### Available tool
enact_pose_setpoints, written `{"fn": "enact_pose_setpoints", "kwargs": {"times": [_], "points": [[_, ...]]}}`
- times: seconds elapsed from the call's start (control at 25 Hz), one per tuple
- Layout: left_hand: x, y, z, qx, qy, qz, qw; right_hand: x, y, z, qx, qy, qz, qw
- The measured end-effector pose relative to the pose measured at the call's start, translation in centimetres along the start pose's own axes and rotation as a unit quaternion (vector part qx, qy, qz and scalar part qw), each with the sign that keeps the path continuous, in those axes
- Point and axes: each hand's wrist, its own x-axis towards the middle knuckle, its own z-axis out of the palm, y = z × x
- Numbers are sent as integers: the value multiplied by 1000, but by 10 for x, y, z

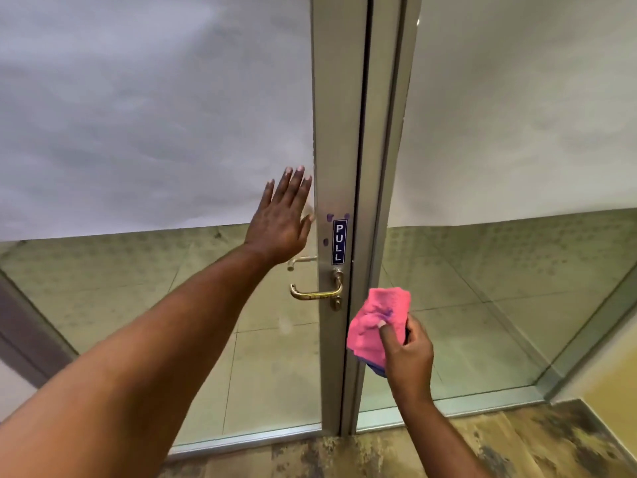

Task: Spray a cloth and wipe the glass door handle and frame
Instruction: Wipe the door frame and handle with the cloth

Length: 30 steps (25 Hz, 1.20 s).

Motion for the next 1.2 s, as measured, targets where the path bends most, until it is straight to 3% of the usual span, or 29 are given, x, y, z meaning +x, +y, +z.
{"fn": "enact_pose_setpoints", "kwargs": {"times": [0.32, 0.44, 0.56, 0.76, 0.92, 1.2], "points": [[71, -43, 31, 149, 83, 80, 982, 92, -24, 52, -32, 17, -92, 995], [79, -51, 45, 154, 116, 90, 977, 123, -39, 76, -57, 42, -165, 984], [83, -54, 53, 165, 147, 102, 970, 147, -50, 101, -80, 55, -186, 978], [85, -58, 60, 169, 178, 115, 962, 165, -47, 144, -62, 5, -256, 965], [85, -58, 61, 170, 190, 120, 960, 171, -32, 157, -113, -6, -265, 958], [86, -58, 58, 172, 192, 120, 959, 175, 8, 161, -198, -22, -364, 910]]}}
